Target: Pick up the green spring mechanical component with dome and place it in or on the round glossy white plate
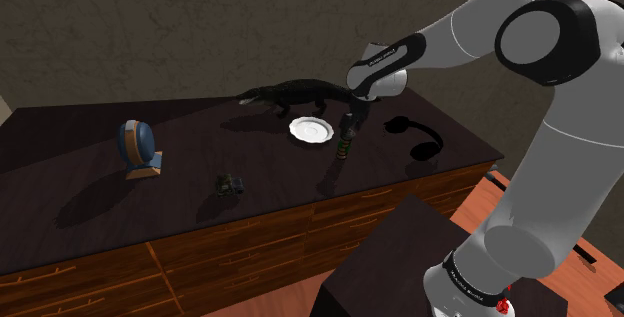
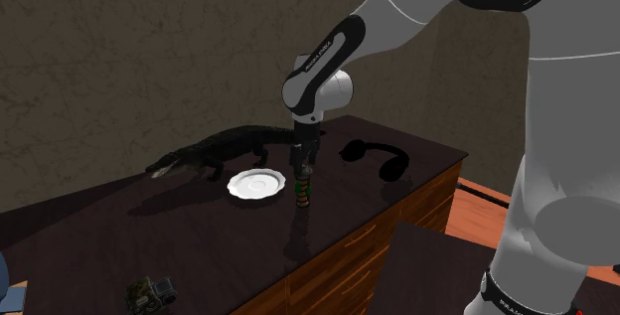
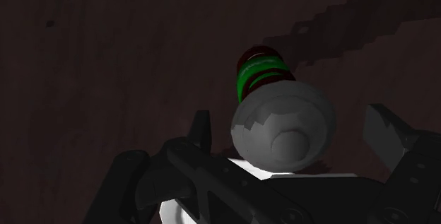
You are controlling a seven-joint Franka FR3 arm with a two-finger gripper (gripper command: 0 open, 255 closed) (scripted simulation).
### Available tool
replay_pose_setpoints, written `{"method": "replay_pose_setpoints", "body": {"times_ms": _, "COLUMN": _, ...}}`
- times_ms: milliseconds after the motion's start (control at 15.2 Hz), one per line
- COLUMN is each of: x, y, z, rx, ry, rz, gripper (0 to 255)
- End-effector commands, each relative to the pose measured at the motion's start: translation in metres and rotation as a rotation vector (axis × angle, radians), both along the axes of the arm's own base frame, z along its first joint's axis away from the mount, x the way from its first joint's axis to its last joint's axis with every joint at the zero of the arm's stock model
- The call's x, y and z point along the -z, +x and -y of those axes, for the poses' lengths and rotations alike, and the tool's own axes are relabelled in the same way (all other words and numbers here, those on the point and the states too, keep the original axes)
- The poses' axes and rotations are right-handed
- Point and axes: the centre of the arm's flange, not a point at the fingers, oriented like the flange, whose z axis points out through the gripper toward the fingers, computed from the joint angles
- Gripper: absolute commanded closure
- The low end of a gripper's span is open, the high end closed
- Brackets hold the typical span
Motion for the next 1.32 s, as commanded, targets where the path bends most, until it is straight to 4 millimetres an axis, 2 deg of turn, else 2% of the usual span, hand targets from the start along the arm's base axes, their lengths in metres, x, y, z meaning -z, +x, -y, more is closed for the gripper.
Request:
{"method": "replay_pose_setpoints", "body": {"times_ms": 0, "x": 0.000, "y": 0.000, "z": 0.000, "rx": 0.000, "ry": 0.000, "rz": 0.000, "gripper": 0}}
{"method": "replay_pose_setpoints", "body": {"times_ms": 66, "x": 0.000, "y": 0.000, "z": 0.000, "rx": 0.000, "ry": 0.000, "rz": 0.000, "gripper": 0}}
{"method": "replay_pose_setpoints", "body": {"times_ms": 132, "x": 0.000, "y": 0.000, "z": 0.000, "rx": 0.000, "ry": 0.000, "rz": 0.000, "gripper": 255}}
{"method": "replay_pose_setpoints", "body": {"times_ms": 726, "x": 0.000, "y": 0.000, "z": 0.000, "rx": 0.000, "ry": 0.000, "rz": 0.000, "gripper": 255}}
{"method": "replay_pose_setpoints", "body": {"times_ms": 1254, "x": -0.042, "y": 0.000, "z": 0.000, "rx": 0.000, "ry": 0.000, "rz": 0.000, "gripper": 255}}
